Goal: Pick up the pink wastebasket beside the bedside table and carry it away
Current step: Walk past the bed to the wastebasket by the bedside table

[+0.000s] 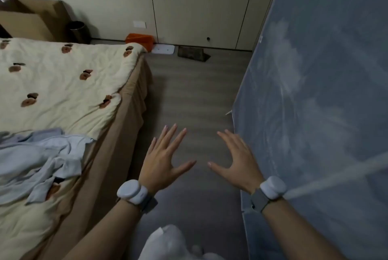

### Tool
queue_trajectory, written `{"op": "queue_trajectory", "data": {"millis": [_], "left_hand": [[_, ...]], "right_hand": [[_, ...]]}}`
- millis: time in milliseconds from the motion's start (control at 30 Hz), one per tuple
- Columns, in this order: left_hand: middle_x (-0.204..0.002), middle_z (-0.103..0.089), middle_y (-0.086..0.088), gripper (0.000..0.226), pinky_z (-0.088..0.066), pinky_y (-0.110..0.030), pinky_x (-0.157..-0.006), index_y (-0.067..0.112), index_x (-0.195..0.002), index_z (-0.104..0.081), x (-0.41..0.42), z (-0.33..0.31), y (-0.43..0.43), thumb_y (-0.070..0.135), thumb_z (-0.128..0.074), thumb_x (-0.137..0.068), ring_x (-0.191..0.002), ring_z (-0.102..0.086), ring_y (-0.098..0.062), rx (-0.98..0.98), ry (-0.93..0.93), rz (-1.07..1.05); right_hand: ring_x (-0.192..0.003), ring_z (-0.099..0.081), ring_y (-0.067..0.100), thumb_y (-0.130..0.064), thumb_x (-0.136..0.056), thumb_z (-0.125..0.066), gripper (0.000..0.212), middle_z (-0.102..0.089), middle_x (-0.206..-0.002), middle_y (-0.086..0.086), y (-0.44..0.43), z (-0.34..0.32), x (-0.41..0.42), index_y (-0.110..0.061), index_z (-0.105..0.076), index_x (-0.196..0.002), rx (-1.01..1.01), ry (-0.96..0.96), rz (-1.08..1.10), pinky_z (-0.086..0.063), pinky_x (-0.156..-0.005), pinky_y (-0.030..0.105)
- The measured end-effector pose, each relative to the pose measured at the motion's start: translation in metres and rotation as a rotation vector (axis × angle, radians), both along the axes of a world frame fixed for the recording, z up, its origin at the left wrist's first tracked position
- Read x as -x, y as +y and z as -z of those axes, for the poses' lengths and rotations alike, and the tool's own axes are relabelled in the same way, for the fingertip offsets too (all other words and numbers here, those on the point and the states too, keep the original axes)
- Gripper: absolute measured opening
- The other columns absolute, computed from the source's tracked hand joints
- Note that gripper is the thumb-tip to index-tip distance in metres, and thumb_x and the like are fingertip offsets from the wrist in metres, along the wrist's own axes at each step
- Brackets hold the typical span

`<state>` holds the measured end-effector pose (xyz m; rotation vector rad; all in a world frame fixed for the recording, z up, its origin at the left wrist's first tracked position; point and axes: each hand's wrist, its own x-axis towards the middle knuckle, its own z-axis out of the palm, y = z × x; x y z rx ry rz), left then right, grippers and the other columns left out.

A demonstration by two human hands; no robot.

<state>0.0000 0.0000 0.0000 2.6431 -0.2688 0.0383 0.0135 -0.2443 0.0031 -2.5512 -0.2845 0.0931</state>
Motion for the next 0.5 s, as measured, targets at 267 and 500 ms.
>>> {"op": "queue_trajectory", "data": {"millis": [267, 500], "left_hand": [[-0.162, 0.004, 0.016, 0.087, 0.0, -0.036, -0.117, 0.047, -0.151, -0.003, -0.038, 0.003, 0.001, 0.078, -0.044, -0.082, -0.149, 0.011, -0.008, -0.033, -0.008, -0.015], [-0.163, -0.014, 0.009, 0.085, -0.014, -0.042, -0.12, 0.043, -0.152, -0.011, -0.117, 0.024, 0.028, 0.078, -0.044, -0.081, -0.151, -0.004, -0.013, 0.025, 0.026, -0.06]], "right_hand": [[-0.148, -0.025, 0.016, -0.072, -0.072, -0.061, 0.092, -0.028, -0.16, -0.008, 0.003, 0.012, -0.042, -0.039, -0.025, -0.15, -0.09, 0.024, -0.008, -0.028, -0.117, 0.044], [-0.139, -0.039, 0.016, -0.068, -0.072, -0.063, 0.086, -0.043, -0.15, -0.005, 0.034, 0.024, -0.13, -0.032, -0.036, -0.145, -0.147, 0.07, 0.013, -0.035, -0.113, 0.041]]}}
